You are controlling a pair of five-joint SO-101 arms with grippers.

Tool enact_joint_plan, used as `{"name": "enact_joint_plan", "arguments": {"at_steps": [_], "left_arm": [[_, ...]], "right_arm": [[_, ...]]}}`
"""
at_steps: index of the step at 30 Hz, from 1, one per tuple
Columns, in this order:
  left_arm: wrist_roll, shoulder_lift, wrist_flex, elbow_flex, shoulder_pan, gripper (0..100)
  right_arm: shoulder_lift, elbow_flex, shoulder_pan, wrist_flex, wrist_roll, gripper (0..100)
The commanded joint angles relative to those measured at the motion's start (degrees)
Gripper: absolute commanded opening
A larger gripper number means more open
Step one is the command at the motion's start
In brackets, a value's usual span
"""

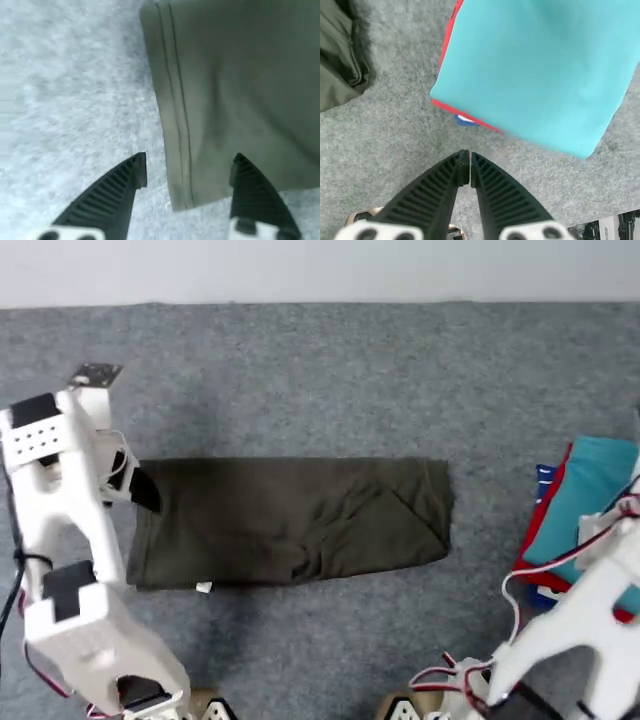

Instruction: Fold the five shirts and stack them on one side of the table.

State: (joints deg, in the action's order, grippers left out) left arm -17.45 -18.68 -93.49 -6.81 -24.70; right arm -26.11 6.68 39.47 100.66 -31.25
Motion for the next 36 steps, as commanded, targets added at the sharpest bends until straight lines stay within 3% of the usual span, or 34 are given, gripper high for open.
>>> {"name": "enact_joint_plan", "arguments": {"at_steps": [1, 9, 14, 18, 23, 32, 36], "left_arm": [[-0.53, -2.20, 1.58, -0.22, 1.41, 27], [0.00, -9.85, 5.71, -0.22, 4.84, 27], [4.92, -17.05, 7.65, -0.40, 5.45, 27], [6.07, -18.55, 7.74, -2.68, 4.84, 20], [5.54, -20.13, 7.47, -3.03, 6.42, 2], [3.25, -15.38, 6.24, -3.12, 2.02, 1], [-1.67, -10.55, 6.07, -3.12, -0.09, 1]], "right_arm": [[-5.85, 1.93, 0.40, 2.24, -2.64, 1.4], [-13.41, 6.86, 0.48, 2.07, -6.95, 1.4], [-14.64, 6.95, 0.48, 2.07, -6.95, 1.4], [-14.64, 6.95, 0.48, 2.07, -6.95, 1.4], [-14.20, 6.95, 0.48, 1.98, -6.95, 1.4], [-14.37, 6.95, 0.48, 1.80, -6.95, 1.4], [-14.46, 6.95, 0.48, 1.89, -6.95, 1.4]]}}
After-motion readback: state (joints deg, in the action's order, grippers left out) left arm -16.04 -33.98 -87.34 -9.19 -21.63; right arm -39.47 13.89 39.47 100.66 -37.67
